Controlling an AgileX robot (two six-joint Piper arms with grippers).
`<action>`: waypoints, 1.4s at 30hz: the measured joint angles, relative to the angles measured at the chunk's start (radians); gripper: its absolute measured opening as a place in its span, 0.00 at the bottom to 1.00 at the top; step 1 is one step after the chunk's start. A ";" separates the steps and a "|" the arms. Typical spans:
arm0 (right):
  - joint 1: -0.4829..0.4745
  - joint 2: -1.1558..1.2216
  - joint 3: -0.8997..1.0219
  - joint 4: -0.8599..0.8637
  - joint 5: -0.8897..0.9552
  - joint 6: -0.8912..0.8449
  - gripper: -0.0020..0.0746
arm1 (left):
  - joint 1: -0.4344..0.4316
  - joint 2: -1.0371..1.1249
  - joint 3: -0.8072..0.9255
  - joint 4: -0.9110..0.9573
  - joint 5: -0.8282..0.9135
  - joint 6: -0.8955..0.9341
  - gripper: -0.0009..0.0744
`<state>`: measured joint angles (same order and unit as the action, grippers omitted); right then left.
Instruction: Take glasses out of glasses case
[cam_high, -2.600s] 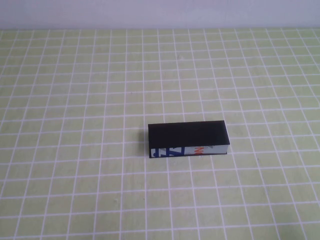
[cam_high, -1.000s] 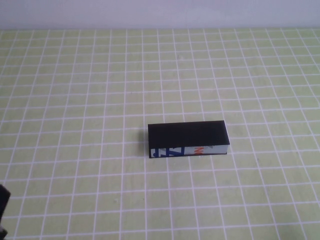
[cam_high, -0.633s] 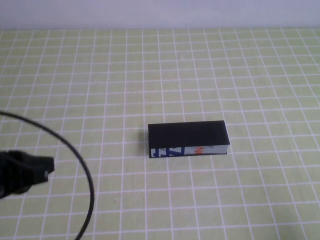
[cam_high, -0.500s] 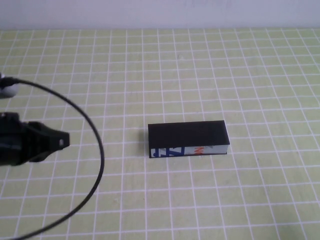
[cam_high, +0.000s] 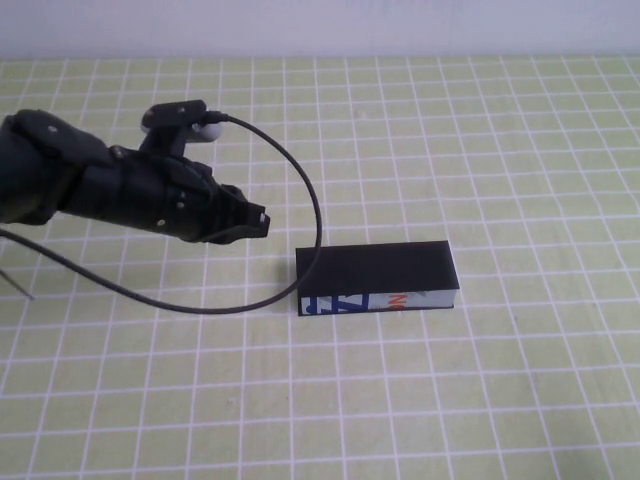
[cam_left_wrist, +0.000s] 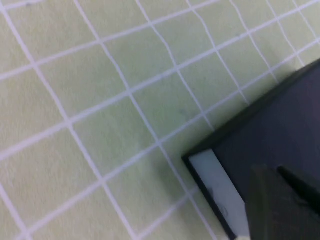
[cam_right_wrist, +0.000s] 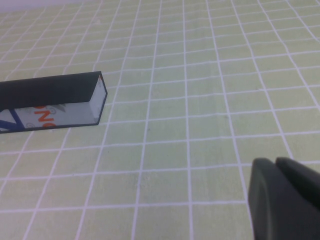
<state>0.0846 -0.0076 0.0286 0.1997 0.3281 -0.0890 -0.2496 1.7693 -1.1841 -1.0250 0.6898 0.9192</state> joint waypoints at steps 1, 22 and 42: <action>0.000 0.000 0.000 0.000 0.000 0.000 0.00 | -0.001 0.034 -0.027 -0.012 0.000 0.016 0.01; -0.004 0.000 0.000 0.010 -0.069 0.000 0.00 | -0.006 0.403 -0.278 -0.180 0.061 0.146 0.01; -0.004 0.175 -0.214 0.510 0.029 0.043 0.00 | -0.006 0.418 -0.278 -0.180 0.081 0.146 0.01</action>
<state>0.0809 0.1677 -0.1856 0.7099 0.3566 -0.0460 -0.2552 2.1870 -1.4623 -1.2054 0.7713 1.0654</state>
